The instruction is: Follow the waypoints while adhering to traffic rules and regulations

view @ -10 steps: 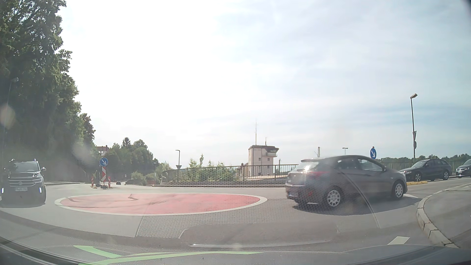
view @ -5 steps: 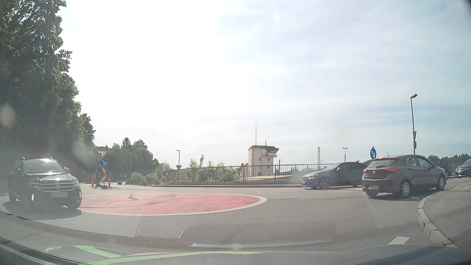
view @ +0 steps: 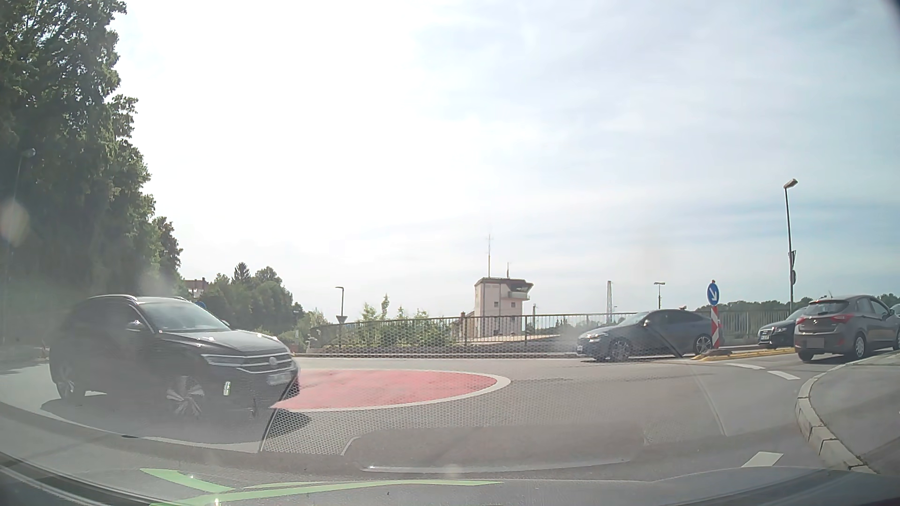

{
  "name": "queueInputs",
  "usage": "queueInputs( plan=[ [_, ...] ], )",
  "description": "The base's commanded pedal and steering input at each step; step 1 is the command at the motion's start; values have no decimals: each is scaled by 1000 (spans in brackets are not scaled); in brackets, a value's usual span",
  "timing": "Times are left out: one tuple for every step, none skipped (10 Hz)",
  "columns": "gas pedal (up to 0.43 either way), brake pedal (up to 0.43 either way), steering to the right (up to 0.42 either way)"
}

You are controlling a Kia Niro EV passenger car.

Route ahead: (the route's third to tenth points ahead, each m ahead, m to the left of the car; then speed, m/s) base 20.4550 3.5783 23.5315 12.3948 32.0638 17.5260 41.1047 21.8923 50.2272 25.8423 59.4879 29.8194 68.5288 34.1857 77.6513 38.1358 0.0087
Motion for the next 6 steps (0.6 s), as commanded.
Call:
queueInputs(
  plan=[
    [87, 0, 107],
    [98, 0, 107],
    [110, 0, 107],
    [130, 0, 107],
    [157, 0, 107],
    [177, 0, 107]
  ],
)
